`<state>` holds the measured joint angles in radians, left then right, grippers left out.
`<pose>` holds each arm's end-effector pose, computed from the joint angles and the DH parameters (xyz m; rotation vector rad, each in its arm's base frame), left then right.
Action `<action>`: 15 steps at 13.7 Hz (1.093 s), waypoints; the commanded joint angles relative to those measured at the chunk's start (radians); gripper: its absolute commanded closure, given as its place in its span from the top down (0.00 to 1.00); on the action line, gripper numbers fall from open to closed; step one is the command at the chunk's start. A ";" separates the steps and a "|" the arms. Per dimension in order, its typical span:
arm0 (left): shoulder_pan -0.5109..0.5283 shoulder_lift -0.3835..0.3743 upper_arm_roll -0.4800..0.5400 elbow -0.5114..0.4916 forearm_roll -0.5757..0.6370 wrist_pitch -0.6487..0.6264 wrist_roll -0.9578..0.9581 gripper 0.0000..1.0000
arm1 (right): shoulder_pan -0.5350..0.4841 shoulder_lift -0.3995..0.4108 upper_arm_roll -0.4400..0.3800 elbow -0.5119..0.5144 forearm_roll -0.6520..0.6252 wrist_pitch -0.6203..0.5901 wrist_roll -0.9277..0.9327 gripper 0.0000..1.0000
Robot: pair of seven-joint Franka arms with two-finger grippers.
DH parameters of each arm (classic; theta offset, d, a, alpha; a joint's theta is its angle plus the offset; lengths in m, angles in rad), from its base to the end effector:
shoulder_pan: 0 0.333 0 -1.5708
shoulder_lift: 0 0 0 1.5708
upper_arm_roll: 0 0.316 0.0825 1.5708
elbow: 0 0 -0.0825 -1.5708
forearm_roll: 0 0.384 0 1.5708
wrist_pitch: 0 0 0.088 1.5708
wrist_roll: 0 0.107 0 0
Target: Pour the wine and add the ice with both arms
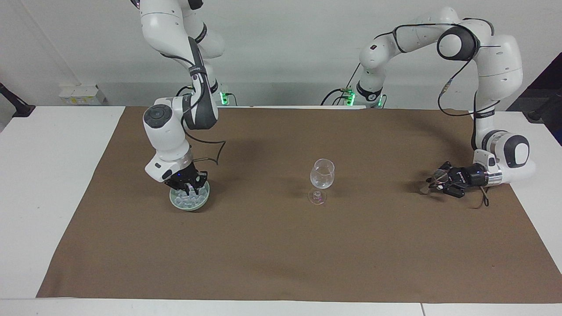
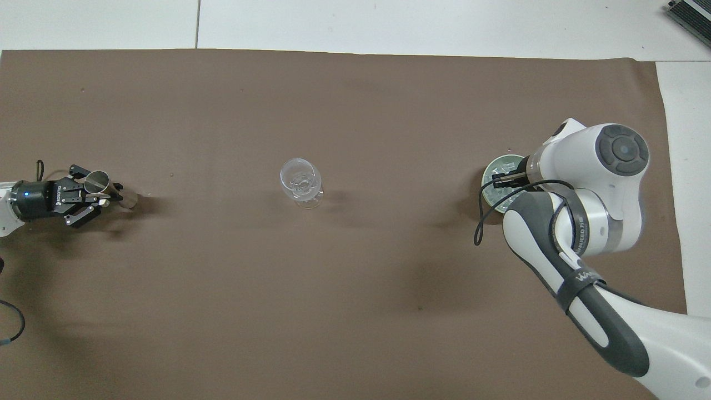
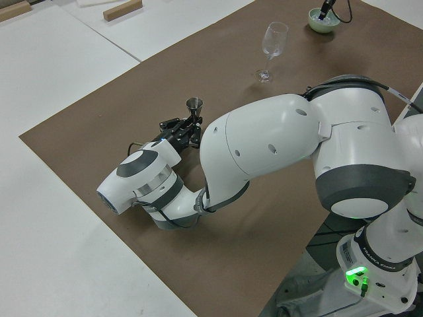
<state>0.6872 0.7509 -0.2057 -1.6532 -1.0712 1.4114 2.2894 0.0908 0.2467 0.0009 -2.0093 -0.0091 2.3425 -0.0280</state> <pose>0.5799 0.2011 0.2111 1.3765 -1.1335 1.1200 0.6011 0.0551 0.3412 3.1286 0.1969 0.1359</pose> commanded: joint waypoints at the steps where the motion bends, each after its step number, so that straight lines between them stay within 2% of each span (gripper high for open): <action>1: 0.000 0.027 0.000 0.006 -0.022 -0.022 0.033 0.00 | -0.008 -0.007 0.001 -0.006 -0.015 0.018 -0.004 0.00; 6: 0.002 0.039 0.000 0.007 -0.021 -0.017 0.065 0.00 | 0.000 -0.096 0.001 0.006 -0.011 -0.049 0.058 0.00; 9: 0.000 0.039 0.000 0.007 -0.022 -0.017 0.065 0.16 | 0.032 -0.150 0.002 0.038 0.003 -0.115 0.137 0.00; 10: 0.000 0.039 0.000 0.006 -0.022 -0.017 0.065 0.22 | 0.049 -0.152 0.004 0.056 0.003 -0.138 0.176 0.00; 12: -0.003 0.038 0.000 0.007 -0.022 -0.017 0.061 0.44 | 0.092 -0.142 0.016 0.090 0.003 -0.143 0.284 0.00; 15: -0.003 0.033 0.000 0.010 -0.021 -0.019 0.053 0.63 | 0.115 -0.118 0.024 0.136 0.036 -0.126 0.391 0.00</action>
<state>0.6871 0.7850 -0.2100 -1.6513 -1.0768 1.4112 2.3372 0.2079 0.0950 0.0203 -1.9210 -0.0029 2.2159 0.3123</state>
